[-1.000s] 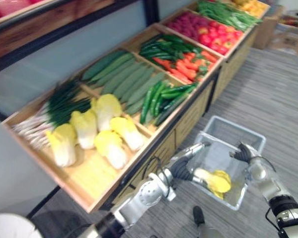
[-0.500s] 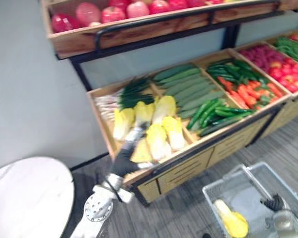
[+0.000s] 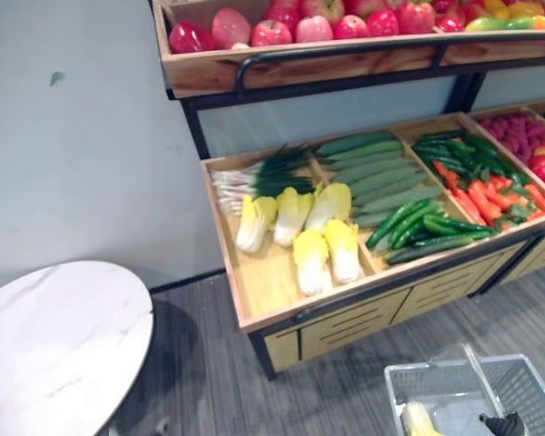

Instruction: Pick vegetable in the basket

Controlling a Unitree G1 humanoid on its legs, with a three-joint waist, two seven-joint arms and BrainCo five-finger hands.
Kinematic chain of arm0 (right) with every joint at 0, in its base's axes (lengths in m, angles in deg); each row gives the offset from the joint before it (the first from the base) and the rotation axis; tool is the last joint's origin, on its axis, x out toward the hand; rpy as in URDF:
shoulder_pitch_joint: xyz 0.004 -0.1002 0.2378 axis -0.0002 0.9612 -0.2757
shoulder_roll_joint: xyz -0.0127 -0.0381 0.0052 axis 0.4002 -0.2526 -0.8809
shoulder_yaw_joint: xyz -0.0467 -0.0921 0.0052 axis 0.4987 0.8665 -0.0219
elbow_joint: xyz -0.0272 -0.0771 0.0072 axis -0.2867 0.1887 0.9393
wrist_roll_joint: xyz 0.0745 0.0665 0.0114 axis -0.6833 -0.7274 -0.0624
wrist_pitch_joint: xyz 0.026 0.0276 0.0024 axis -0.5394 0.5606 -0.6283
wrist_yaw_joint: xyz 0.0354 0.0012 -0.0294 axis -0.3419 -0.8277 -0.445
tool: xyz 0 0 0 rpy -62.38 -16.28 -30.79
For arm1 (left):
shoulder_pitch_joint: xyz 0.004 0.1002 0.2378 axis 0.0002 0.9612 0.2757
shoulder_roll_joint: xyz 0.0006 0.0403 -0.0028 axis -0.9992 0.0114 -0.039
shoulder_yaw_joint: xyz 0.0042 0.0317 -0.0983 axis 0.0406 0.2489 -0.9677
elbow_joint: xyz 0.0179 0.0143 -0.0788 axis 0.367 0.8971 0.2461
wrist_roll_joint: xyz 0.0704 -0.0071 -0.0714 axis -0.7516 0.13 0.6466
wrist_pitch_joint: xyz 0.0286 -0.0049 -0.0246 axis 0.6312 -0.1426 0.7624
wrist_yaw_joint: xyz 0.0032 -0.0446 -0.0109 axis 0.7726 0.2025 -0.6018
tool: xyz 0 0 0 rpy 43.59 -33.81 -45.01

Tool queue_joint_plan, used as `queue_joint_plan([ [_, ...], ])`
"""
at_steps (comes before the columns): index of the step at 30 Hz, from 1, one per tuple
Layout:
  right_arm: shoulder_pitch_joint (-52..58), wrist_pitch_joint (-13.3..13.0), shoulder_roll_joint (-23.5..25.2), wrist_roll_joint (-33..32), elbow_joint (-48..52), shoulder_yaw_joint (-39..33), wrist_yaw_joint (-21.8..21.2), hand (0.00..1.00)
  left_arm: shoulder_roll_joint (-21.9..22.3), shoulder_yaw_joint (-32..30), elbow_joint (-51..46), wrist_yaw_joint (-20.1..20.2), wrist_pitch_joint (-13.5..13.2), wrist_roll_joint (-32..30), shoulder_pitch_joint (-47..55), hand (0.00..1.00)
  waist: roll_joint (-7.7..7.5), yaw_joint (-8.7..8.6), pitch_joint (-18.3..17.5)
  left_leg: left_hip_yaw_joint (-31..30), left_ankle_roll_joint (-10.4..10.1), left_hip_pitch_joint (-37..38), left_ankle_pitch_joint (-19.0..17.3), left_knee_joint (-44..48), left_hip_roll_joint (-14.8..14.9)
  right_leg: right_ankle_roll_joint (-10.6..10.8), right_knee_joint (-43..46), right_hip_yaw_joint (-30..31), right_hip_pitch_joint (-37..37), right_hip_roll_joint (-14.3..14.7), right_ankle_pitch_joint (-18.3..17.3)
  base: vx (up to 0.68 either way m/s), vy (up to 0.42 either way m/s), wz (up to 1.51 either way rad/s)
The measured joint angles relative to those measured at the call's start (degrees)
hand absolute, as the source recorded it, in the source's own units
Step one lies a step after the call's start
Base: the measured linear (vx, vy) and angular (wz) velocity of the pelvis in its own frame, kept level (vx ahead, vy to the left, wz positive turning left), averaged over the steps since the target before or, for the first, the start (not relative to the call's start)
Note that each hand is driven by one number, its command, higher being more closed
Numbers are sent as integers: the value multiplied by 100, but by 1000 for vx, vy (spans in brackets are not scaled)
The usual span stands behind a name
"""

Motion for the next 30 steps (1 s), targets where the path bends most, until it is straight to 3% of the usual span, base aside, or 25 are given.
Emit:
queue_joint_plan([
  [3, -4, 0, -4, -51, -37, -67, 30, 100, -82, -52, 688, 184, 140, 247, 43, 0, 6, -12, -2, 44, -19, 33, -22, 2, 24, -9, 0, 51, 1, 20, -7, -8, -4, -9],
  [7, -91, -27, -69, -50, -223, 56, 37, 100, -285, 76, 1016, 450, 272, 136, 2, 0, -6, -42, 13, 198, -49, 115, -56, 23, 36, -11, 2, 214, -11, 57, -7, 7, 0, -19],
  [11, -117, -29, -101, -46, -242, 392, 30, 100, -440, 614, 1090, 821, 263, 41, -127, 0, 2, -162, 12, 310, -57, 165, -96, 24, 36, -11, 2, 326, -28, 55, -6, 8, 0, -15],
  [18, -78, -31, -106, -43, -242, 562, 17, 100, -449, 1372, 1244, 1147, 140, 38, -221, 0, -6, -193, 39, 656, -41, 341, -261, 73, 30, 29, 53, 692, -71, 67, 18, 24, 4, -27],
  [20, -81, -28, -102, -49, -234, 547, 18, 100, -452, 1458, 1238, 1190, 120, 42, -234, 0, -21, -210, 145, 743, 17, 164, -691, 862, 108, 60, 289, 810, -39, 21, -105, 27, 28, -26],
  [22, 8, -28, -96, -49, -54, 463, 17, 100, -460, 1731, 1241, 1306, 61, 52, -311, 0, 113, -324, 274, 761, 63, -185, -1342, 2019, 332, 137, 881, 956, -224, 46, -347, -19, 56, -25],
  [24, 38, -30, -21, -50, 298, 430, 19, 100, -534, 1999, 1244, 1369, 24, 50, -523, 0, 114, -335, 425, 930, 116, -472, -1574, 2510, 410, 188, 1185, 1238, -584, 89, -354, -86, 111, -66],
  [26, -69, -46, 91, -48, 779, 579, 25, 100, -688, 2241, 1243, 1385, 19, 38, -680, 0, 44, -342, 592, 1410, 193, -701, -1736, 2767, 520, 307, 1197, 1826, -1008, 176, 0, -165, 172, -130],
  [27, -153, -61, 107, -46, 997, 772, 25, 100, -747, 2278, 1241, 1376, 16, 38, -748, 0, 28, -333, 695, 1768, 228, -747, -1819, 2890, 628, 372, 1039, 2149, -1190, 298, 419, -254, 214, -201],
  [28, -313, -91, 123, -31, 1275, 1152, 22, 100, -818, 2276, 1248, 1358, 15, 34, -736, 0, 105, -301, 760, 2385, 410, -722, -1795, 2808, 851, 481, 377, 2411, -1254, 434, 1316, -321, 202, -260],
  [29, -564, -141, 131, 2, 1444, 1406, 32, 100, -840, 2274, 1230, 1348, -9, 9, -786, 0, 109, -337, 1002, 2949, 485, -608, -1786, 2756, 1036, 137, 916, 1818, -1415, 524, 1050, -266, 148, -237],
  [30, -606, -144, 116, 59, 1513, 1468, 39, 100, -853, 2280, 1197, 1348, -40, -37, -790, 0, 106, -332, 1078, 3188, 519, -525, -1765, 2670, 1081, -339, 1461, 1363, -1525, 496, 577, -218, 121, -233],
])
